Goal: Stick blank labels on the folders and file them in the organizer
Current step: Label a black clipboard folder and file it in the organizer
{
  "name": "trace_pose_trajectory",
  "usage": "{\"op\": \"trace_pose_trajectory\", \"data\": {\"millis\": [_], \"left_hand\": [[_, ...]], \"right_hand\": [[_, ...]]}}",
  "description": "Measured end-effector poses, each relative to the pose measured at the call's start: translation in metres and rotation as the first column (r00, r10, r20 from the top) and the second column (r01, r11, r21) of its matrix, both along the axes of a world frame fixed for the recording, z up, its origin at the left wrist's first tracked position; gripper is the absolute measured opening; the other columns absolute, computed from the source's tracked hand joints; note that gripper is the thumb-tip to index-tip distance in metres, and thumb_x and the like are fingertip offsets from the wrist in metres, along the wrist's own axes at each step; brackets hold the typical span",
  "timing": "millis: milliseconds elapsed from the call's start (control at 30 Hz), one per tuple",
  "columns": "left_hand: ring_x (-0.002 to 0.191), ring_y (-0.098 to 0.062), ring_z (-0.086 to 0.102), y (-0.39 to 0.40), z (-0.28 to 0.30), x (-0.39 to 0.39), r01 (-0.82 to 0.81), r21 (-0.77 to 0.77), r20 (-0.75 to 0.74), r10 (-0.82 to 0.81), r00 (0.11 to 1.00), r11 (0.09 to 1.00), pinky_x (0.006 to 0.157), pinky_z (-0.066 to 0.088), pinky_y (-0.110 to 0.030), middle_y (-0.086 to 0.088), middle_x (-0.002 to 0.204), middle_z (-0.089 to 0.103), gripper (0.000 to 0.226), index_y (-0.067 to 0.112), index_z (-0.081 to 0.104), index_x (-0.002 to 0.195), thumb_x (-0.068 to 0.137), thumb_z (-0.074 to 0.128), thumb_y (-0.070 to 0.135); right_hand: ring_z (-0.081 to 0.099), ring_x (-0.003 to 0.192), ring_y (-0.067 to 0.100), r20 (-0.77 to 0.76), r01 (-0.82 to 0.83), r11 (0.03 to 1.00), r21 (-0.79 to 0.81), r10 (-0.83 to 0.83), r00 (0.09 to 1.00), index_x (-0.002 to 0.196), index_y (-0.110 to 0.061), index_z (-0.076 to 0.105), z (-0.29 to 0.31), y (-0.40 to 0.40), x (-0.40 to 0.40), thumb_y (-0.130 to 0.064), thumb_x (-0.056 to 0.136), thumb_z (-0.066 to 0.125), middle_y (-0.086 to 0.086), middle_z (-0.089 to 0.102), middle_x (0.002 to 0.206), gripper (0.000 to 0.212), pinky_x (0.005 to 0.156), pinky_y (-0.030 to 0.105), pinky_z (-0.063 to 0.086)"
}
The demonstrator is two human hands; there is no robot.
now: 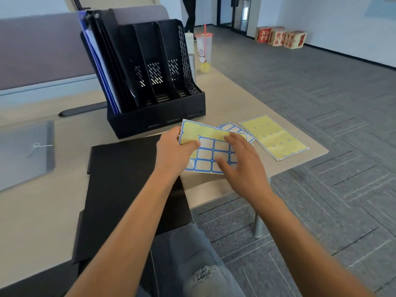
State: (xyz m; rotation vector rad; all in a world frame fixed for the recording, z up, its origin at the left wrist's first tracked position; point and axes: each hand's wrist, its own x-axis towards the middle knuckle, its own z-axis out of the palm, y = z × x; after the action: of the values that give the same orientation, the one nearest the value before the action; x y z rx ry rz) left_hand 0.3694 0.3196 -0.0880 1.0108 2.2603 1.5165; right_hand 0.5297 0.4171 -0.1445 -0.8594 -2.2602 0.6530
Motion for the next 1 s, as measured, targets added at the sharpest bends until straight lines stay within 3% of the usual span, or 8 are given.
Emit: {"op": "trace_pose_trajectory", "data": {"millis": [200, 300, 433, 567, 700, 767, 867, 1000], "left_hand": [[0.085, -0.034, 0.064, -0.025, 0.009, -0.003, 0.156, 0.012, -0.032, -0.155, 0.987, 0.988, 0.081, 0.053, -0.052, -0.008, 0.084, 0.071, 0.006, 0.02, 0.074, 0.088, 0.082, 0.072, 0.021], [0.084, -0.036, 0.064, -0.032, 0.013, -0.004, 0.212, -0.031, -0.09, -0.214, 0.973, 0.977, 0.08, 0.052, -0.053, -0.013, 0.085, 0.07, 0.018, 0.015, 0.073, 0.089, 0.079, 0.072, 0.029], [0.069, -0.022, 0.063, -0.037, 0.016, -0.008, 0.16, -0.01, -0.054, -0.16, 0.986, 0.987, 0.069, 0.05, -0.04, -0.011, 0.08, 0.071, 0.009, 0.019, 0.074, 0.084, 0.079, 0.078, 0.026], [0.084, -0.012, 0.074, -0.042, 0.021, -0.011, 0.118, 0.069, 0.031, -0.121, 0.992, 0.991, 0.079, 0.056, -0.032, 0.005, 0.085, 0.078, 0.008, 0.018, 0.074, 0.087, 0.082, 0.08, 0.016], [0.085, -0.009, 0.073, -0.041, 0.024, -0.005, 0.075, 0.123, 0.018, -0.078, 0.997, 0.99, 0.078, 0.058, -0.032, 0.006, 0.086, 0.077, 0.005, 0.019, 0.073, 0.088, 0.087, 0.076, 0.015], [0.086, -0.009, 0.072, -0.039, 0.025, 0.0, 0.084, 0.128, 0.003, -0.085, 0.996, 0.988, 0.077, 0.057, -0.032, 0.005, 0.086, 0.077, 0.007, 0.021, 0.073, 0.087, 0.087, 0.076, 0.015], [0.085, -0.006, 0.071, -0.036, 0.027, 0.007, 0.132, 0.091, -0.034, -0.129, 0.991, 0.987, 0.075, 0.055, -0.027, 0.008, 0.087, 0.076, 0.008, 0.025, 0.074, 0.089, 0.089, 0.074, 0.017], [0.087, -0.006, 0.071, -0.035, 0.029, 0.013, 0.176, 0.112, -0.044, -0.172, 0.984, 0.978, 0.076, 0.056, -0.027, 0.009, 0.088, 0.076, 0.006, 0.021, 0.076, 0.094, 0.092, 0.071, 0.017]], "right_hand": [[0.037, 0.153, 0.024, -0.103, -0.094, 0.992, 0.083, 0.103, 0.989, 0.154, -0.014, 0.048, 0.021, -0.014, -0.018, -0.035, 0.095, 0.072, 0.006, 0.047, 0.161, 0.068, 0.126, 0.04, 0.027], [0.057, 0.13, 0.024, -0.136, -0.103, 0.994, 0.029, 0.106, 0.985, 0.135, -0.018, 0.063, 0.038, -0.014, -0.024, -0.03, 0.097, 0.066, -0.002, 0.068, 0.134, 0.04, 0.114, 0.049, 0.042], [0.064, 0.1, 0.014, -0.191, -0.047, 0.99, -0.131, 0.022, 0.981, 0.098, -0.022, 0.069, 0.052, -0.017, -0.025, -0.02, 0.099, 0.067, -0.01, 0.072, 0.098, 0.003, 0.09, 0.034, 0.049], [0.064, 0.087, 0.004, -0.258, 0.044, 0.966, -0.254, -0.112, 0.96, 0.1, -0.026, 0.065, 0.054, -0.015, -0.017, -0.019, 0.099, 0.067, -0.019, 0.068, 0.09, 0.007, 0.083, 0.029, 0.05], [0.067, 0.088, 0.01, -0.233, 0.116, 0.932, -0.344, -0.204, 0.951, 0.114, -0.024, 0.063, 0.046, -0.018, -0.009, -0.025, 0.096, 0.07, -0.008, 0.071, 0.091, 0.019, 0.082, 0.034, 0.051], [0.064, 0.105, 0.01, -0.256, 0.123, 0.95, -0.288, -0.2, 0.946, 0.128, -0.023, 0.059, 0.046, -0.022, -0.006, -0.028, 0.095, 0.072, -0.006, 0.071, 0.111, 0.036, 0.093, 0.031, 0.048], [0.05, 0.133, 0.013, -0.268, 0.102, 0.994, 0.034, -0.089, 0.959, 0.144, -0.02, 0.055, 0.053, -0.024, -0.005, -0.023, 0.095, 0.073, -0.002, 0.057, 0.143, 0.052, 0.111, 0.027, 0.036], [0.057, 0.122, 0.02, -0.209, 0.001, 0.973, 0.231, 0.049, 0.977, 0.11, -0.017, 0.074, 0.06, -0.019, -0.011, -0.022, 0.094, 0.071, -0.002, 0.067, 0.126, 0.018, 0.108, 0.041, 0.043]]}}
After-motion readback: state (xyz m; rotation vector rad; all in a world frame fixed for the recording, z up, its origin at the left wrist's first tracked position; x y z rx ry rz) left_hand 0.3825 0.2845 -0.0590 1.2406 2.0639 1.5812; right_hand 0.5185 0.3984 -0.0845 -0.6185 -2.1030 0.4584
